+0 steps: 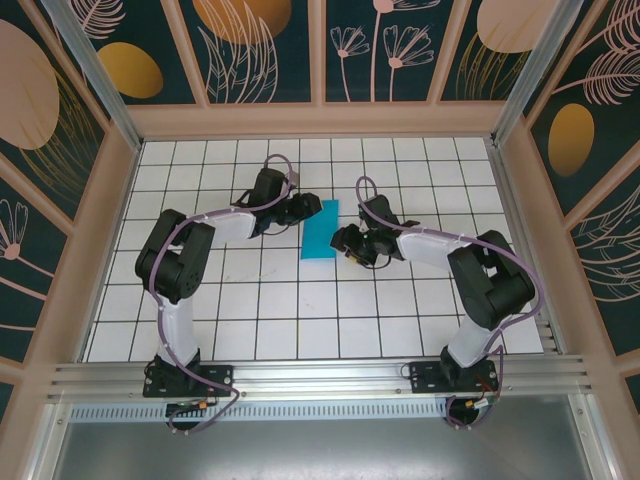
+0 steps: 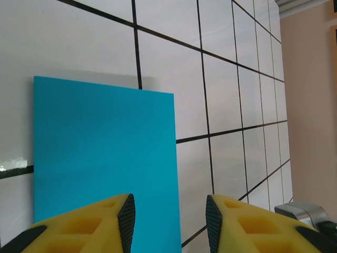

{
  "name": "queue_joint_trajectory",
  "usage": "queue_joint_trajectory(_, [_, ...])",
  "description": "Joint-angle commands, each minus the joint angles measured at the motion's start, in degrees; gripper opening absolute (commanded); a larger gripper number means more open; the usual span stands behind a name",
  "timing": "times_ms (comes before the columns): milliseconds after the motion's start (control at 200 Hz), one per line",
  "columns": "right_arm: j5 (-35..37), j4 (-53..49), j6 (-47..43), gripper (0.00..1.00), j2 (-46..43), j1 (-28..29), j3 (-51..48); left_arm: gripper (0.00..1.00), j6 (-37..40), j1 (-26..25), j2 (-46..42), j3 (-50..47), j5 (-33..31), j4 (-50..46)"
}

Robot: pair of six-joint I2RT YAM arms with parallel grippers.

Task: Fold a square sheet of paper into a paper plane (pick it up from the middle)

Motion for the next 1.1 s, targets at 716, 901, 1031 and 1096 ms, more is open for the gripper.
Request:
queue_joint_trajectory(716, [-5.7,6.6,3.0,0.49,3.4,1.2,-0.7,0.43,1.6,0.3,1.4,1.9,-0.4,-2.7])
queue_joint_trajectory(901, [-6.1,6.4,3.0,0.50,4.8,1.2,-0.5,0.43,1.9,0.3,1.3,1.9,-0.5,-3.0])
queue_joint_trajectory(1031, [-4.8,4.8,2.7,0.55,5.0,1.2,-0.1,0.43,2.1,0.3,1.3,1.8,-0.9,-3.3])
queue_joint_trajectory(1096, [-3.1,3.3,2.2,0.57,4.6,1.2,0.2,0.44,2.1,0.2,1.3,1.8,-1.0,-3.3])
